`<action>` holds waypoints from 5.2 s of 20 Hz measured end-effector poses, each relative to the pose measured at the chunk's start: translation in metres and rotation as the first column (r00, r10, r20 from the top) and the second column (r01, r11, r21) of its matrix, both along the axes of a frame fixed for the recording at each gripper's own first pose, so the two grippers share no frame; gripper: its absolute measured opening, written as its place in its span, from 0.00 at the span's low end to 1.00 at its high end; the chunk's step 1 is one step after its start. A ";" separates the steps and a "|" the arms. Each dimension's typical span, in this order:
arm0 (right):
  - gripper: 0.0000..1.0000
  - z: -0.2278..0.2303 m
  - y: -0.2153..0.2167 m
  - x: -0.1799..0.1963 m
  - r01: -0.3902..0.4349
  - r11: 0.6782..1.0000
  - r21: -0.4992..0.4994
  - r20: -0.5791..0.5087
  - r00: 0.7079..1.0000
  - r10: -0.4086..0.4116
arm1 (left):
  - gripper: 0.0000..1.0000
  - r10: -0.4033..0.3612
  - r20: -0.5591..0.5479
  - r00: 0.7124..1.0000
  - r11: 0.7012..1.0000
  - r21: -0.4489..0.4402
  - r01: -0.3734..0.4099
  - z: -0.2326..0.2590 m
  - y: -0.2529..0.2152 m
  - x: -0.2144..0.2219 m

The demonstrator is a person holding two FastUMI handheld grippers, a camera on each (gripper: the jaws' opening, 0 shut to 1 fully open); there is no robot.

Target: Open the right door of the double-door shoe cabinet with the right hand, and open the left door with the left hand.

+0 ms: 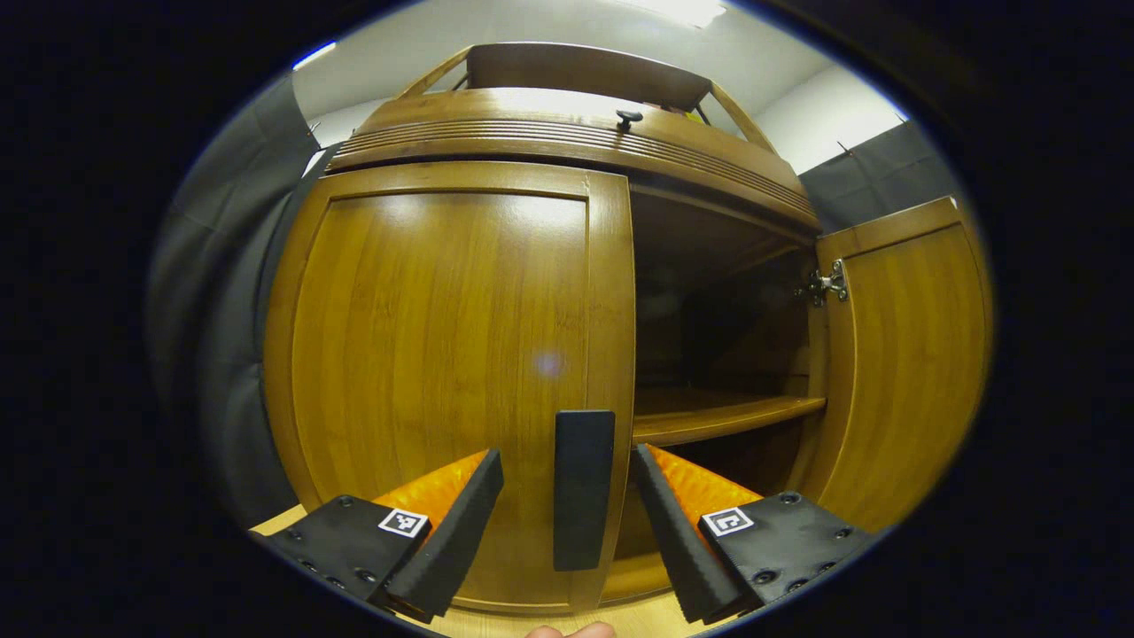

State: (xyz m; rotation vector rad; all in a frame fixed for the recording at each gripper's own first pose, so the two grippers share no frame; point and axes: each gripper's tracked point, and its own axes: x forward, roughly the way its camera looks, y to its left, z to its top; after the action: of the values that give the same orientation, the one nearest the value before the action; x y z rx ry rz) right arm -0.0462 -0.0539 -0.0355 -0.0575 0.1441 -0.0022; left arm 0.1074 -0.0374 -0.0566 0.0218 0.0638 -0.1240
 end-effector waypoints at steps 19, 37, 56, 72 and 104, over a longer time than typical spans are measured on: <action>0.94 -0.007 -0.010 -0.014 0.024 0.999 0.031 -0.011 1.000 -0.024 | 0.39 0.038 -0.048 0.998 0.998 0.045 -0.035 -0.005 -0.001 0.013; 0.94 -0.016 -0.002 -0.018 0.013 1.000 0.007 -0.022 1.000 -0.013 | 0.39 -0.058 -0.038 0.998 0.996 0.060 0.060 0.028 0.061 -0.142; 0.94 -0.008 0.027 -0.023 -0.044 0.997 0.057 -0.015 0.999 0.045 | 0.21 0.194 -0.015 0.981 0.977 0.092 -0.192 0.054 0.217 -0.203; 0.94 -0.016 0.034 -0.015 -0.050 0.996 0.072 -0.033 0.998 0.052 | 0.22 0.010 -0.035 0.999 0.997 0.073 -0.007 0.060 0.279 -0.205; 1.00 0.007 0.063 -0.011 -0.100 0.993 0.068 0.039 0.994 0.097 | 0.35 -0.033 -0.064 0.997 0.993 -0.114 0.026 0.083 0.122 -0.236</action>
State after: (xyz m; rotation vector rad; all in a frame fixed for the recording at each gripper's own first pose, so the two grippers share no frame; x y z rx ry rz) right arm -0.0573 0.0093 -0.0288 0.0050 0.1055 0.1004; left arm -0.1285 0.0848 0.0266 -0.0951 0.1217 -0.1579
